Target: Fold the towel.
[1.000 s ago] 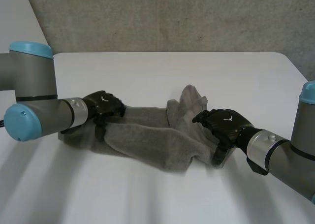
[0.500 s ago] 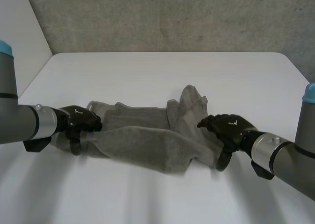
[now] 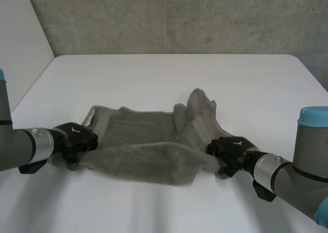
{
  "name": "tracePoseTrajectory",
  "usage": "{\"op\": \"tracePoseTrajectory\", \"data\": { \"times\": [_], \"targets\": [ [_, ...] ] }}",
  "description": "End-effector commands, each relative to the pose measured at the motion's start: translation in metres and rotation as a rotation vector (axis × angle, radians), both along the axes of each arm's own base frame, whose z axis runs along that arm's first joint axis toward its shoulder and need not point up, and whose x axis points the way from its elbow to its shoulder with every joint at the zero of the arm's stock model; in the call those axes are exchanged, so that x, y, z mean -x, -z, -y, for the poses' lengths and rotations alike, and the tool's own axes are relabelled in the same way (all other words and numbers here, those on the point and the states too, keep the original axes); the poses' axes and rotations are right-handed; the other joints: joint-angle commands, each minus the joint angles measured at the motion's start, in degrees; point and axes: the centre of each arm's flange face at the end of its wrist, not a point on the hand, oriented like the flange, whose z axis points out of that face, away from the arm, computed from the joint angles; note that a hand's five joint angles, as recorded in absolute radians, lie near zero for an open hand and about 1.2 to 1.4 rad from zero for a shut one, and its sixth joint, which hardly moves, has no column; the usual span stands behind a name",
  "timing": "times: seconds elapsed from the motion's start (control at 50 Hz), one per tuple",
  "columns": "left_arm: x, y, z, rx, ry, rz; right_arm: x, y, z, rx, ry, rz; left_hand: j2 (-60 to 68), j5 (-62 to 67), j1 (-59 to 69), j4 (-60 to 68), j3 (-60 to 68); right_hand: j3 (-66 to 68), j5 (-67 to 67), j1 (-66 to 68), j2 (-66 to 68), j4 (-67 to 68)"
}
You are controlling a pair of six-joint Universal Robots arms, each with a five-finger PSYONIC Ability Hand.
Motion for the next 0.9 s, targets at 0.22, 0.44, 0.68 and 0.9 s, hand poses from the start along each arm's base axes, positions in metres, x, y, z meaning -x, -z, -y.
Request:
{"op": "tracePoseTrajectory", "data": {
  "times": [0.22, 0.44, 0.68, 0.9],
  "targets": [
    [0.000, -0.012, -0.024, 0.014, 0.009, -0.008, 0.001, -0.051, -0.016, 0.032, -0.093, 0.005, 24.54, 24.75, 25.13, 24.44, 24.88, 19.97, 19.23, 19.31, 19.40, 19.93],
    [-0.004, 0.004, -0.011, -0.007, 0.004, -0.025, 0.002, -0.037, -0.006, 0.034, -0.195, -0.109, 25.91, 26.11, 26.49, 25.80, 26.25, 19.97, 19.23, 19.31, 19.40, 19.93],
    [-0.003, 0.026, 0.010, -0.036, 0.000, -0.020, -0.006, -0.035, 0.012, 0.060, -0.215, -0.119, 27.74, 27.94, 28.33, 27.63, 28.08, 19.97, 19.23, 19.31, 19.40, 19.93],
    [0.038, -0.075, 0.090, 0.448, 0.002, -0.123, -0.036, -0.151, 0.083, 0.536, -0.180, -0.001, 27.74, 27.94, 28.33, 27.63, 28.08, 19.97, 19.23, 19.31, 19.40, 19.93]
  ]
}}
